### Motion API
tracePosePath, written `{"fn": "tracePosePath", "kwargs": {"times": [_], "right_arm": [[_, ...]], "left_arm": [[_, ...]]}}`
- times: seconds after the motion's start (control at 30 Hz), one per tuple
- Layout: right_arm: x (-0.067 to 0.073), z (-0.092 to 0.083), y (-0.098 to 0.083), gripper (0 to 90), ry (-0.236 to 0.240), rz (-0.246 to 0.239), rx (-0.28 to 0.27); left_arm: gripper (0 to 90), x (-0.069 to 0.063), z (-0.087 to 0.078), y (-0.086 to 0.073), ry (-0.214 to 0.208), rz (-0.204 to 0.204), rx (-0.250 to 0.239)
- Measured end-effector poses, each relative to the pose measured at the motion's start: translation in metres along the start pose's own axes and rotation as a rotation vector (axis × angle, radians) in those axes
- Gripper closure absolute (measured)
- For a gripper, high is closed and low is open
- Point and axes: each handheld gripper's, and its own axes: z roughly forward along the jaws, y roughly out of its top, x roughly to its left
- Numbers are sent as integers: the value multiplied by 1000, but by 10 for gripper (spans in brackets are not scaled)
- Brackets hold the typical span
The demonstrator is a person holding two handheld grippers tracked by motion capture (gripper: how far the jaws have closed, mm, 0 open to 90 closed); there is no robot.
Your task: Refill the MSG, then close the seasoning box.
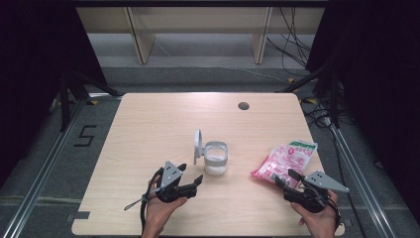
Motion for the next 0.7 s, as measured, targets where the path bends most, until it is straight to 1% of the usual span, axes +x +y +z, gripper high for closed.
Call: {"fn": "tracePosePath", "kwargs": {"times": [0.03,0.07,0.1,0.13,0.17,0.2,0.23,0.27,0.3,0.33,0.37,0.4,0.43,0.47,0.5,0.53,0.6,0.63,0.67,0.7], "right_arm": [[0,0,0,397,2,2,2],[0,0,-1,397,2,2,5],[2,1,-1,396,18,20,9],[2,0,-1,396,21,19,19],[4,-1,-1,395,15,35,27],[4,0,-1,394,17,17,15],[4,0,-2,394,18,13,15],[4,1,-2,394,24,9,24],[4,1,-2,394,24,9,24],[6,0,-2,394,21,27,33],[6,2,-2,393,28,16,26],[6,2,-2,393,28,16,26],[5,2,-2,393,25,13,30],[8,0,-3,393,30,50,51],[8,0,-3,393,30,50,51],[5,3,-3,393,29,4,32],[5,3,-3,393,36,6,24],[5,2,-3,393,36,3,37],[7,2,-3,393,27,21,39],[7,2,-3,393,29,22,26]], "left_arm": [[304,3,0,1,-2,21,7],[311,6,0,2,-6,13,2],[313,6,0,2,3,-15,4],[314,8,0,3,13,-17,7],[313,11,1,4,17,-14,9],[313,12,1,4,23,-20,6],[314,15,1,5,22,-14,11],[319,17,0,6,27,-17,10],[319,17,0,7,32,-28,3],[322,19,0,8,25,-16,1],[338,20,-1,9,29,-11,7],[338,21,-1,9,26,-21,4],[346,23,0,11,26,-20,-4],[360,24,0,11,30,-27,-12],[360,25,0,12,32,-23,-15],[360,26,0,13,34,-27,-15],[368,27,2,13,23,-35,-13],[386,27,3,13,21,-45,-13],[398,28,3,14,22,-46,-15],[412,28,3,14,22,-42,-16]]}}
